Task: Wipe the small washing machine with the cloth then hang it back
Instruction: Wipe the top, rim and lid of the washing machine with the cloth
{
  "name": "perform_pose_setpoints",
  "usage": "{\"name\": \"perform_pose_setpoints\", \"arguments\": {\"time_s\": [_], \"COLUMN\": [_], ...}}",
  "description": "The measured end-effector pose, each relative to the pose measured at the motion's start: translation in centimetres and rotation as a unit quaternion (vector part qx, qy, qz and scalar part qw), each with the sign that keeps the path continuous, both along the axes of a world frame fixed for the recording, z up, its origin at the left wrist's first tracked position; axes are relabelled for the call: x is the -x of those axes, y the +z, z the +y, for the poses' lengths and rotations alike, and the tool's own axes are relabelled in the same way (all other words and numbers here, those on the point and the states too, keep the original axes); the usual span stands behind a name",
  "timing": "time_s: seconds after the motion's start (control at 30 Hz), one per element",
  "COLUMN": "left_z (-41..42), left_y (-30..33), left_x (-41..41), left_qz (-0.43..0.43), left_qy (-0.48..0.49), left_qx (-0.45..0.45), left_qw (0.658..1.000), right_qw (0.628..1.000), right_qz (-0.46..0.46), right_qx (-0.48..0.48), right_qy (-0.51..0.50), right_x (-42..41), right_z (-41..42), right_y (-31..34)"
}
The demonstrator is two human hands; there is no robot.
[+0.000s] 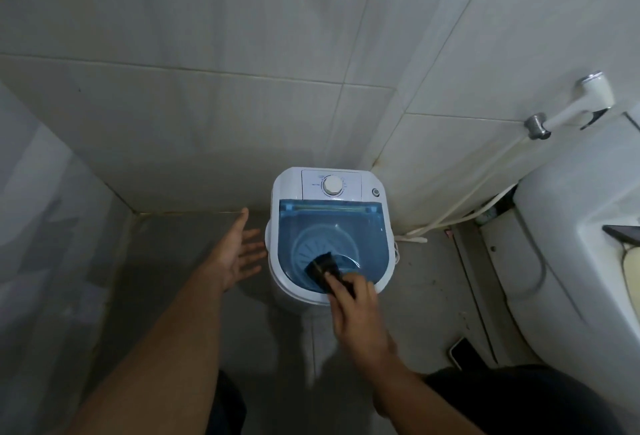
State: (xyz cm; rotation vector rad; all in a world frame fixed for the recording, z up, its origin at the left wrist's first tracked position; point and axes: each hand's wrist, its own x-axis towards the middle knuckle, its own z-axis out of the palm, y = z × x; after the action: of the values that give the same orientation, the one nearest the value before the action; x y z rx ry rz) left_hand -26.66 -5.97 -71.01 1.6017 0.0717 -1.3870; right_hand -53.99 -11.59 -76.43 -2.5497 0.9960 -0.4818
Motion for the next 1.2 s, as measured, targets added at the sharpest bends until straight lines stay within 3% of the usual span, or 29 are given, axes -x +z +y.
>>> {"name": "perform_pose_setpoints", "arguments": {"time_s": [0.17,0.23,0.3,0.37,0.43,0.5,0.57,0.7,0.83,0.9,0.97,1.03,1.1,1.2], "left_z": [-0.2,-0.2,-0.1,0.0,0.1,0.1,0.1,0.1,0.0,0.0,0.1,0.3,0.4,0.7], "left_y": [0.2,0.4,0.7,0.8,0.9,0.8,0.7,0.3,-0.1,-0.2,-0.2,-0.2,-0.4,-0.5], "left_x": [0.6,0.9,1.1,1.0,0.9,0.8,0.7,0.5,-0.3,-0.7,-0.7,-0.7,-0.8,-1.1], "left_qz": [-0.002,0.003,0.006,0.007,0.009,0.009,0.009,0.008,0.020,0.032,0.057,0.066,0.058,0.054], "left_qy": [0.009,0.010,0.007,0.008,0.005,0.003,0.000,0.006,0.040,0.053,0.072,0.080,0.066,0.057], "left_qx": [0.001,0.004,0.007,0.010,0.011,0.010,0.012,0.013,0.006,0.012,0.020,0.018,0.018,0.020], "left_qw": [1.000,1.000,1.000,1.000,1.000,1.000,1.000,1.000,0.999,0.998,0.996,0.994,0.996,0.997], "right_qw": [0.984,0.978,0.981,0.976,0.958,0.949,0.960,0.992,0.998,0.992,0.985,0.979,0.982,0.986], "right_qz": [-0.036,-0.062,-0.113,-0.155,-0.150,-0.103,-0.072,0.005,0.058,0.043,-0.042,-0.111,-0.100,-0.011], "right_qx": [-0.112,-0.142,-0.141,-0.132,-0.118,-0.107,-0.077,-0.002,0.000,-0.059,-0.153,-0.172,-0.139,-0.096], "right_qy": [0.132,0.138,0.063,-0.072,-0.212,-0.278,-0.260,-0.130,0.036,0.098,0.073,-0.002,-0.075,-0.133], "right_x": [-5.2,-5.6,-4.4,-2.1,0.4,2.1,2.4,-1.1,-7.0,-8.8,-9.6,-9.6,-9.5,-10.4], "right_z": [2.3,1.9,0.0,-2.9,-5.3,-5.9,-4.5,1.1,4.8,4.8,3.5,0.4,-4.0,-8.7], "right_y": [1.7,3.1,3.9,3.9,3.2,2.0,0.9,-0.3,0.1,1.0,2.6,4.2,5.0,4.6]}}
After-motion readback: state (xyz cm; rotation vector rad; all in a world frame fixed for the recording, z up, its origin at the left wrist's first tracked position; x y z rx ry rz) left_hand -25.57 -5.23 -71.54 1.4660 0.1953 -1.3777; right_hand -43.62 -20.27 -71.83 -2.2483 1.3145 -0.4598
